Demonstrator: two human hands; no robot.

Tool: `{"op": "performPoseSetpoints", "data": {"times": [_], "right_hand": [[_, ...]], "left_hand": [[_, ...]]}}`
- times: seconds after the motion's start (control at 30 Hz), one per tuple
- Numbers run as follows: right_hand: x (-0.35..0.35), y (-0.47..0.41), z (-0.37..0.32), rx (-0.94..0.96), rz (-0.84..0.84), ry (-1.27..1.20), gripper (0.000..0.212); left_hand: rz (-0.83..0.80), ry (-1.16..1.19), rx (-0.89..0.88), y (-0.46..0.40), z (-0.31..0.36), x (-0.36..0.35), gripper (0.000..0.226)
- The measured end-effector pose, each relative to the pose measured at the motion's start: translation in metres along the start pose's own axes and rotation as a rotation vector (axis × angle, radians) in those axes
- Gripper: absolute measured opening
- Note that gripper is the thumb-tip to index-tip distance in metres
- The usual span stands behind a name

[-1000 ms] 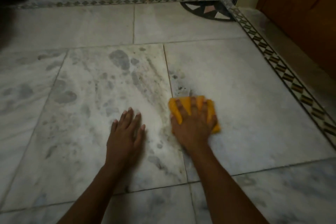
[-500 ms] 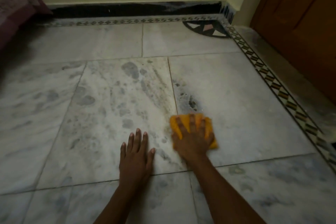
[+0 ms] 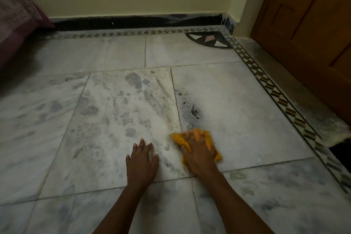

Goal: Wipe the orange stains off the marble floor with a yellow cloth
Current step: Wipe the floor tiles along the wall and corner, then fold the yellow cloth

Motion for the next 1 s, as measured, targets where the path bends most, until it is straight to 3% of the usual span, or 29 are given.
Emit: {"op": "performPoseSetpoints", "data": {"times": [0.07,0.17,0.2,0.27,0.43,0.57,0.7,1.0], "right_hand": [[0.007,0.016,-0.013,0.014,-0.009,-0.463,0.065],[0.023,0.034,-0.025,-0.102,0.079,-1.443,0.034],[0.026,0.038,-0.028,-0.117,0.048,-1.666,0.034],[0.04,0.044,-0.035,-0.095,0.016,-1.842,0.032],[0.094,0.035,-0.074,-0.016,-0.065,-1.796,0.032],[0.157,0.004,-0.114,-0.035,-0.054,-1.651,0.026],[0.234,0.006,-0.156,-0.07,-0.043,-1.544,0.027],[0.464,0.124,-0.291,-0.118,-0.076,-1.479,0.023]], "left_hand": [[0.027,0.21,-0.059,0.004,0.015,0.016,0.047],[0.013,0.57,-0.078,0.009,0.037,0.042,0.029],[0.005,0.669,-0.079,0.011,0.044,0.049,0.03],[-0.045,0.823,-0.079,0.013,0.057,0.061,0.039],[-0.371,1.181,0.029,0.001,0.083,0.079,0.053],[-0.134,1.379,0.066,-0.027,0.105,0.134,0.067],[0.064,1.334,0.096,-0.019,0.149,0.218,0.059],[0.067,1.264,0.12,0.12,0.268,0.437,0.058]]}}
Point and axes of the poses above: each hand's wrist, its own y-axis away from the middle knuckle, its own x-axis out of the back of the hand, z = x × y, the point moved 5 cm from there along -y, towards the middle knuckle, and after that the axes turned 12 degrees about -z, right-handed, at the moved point
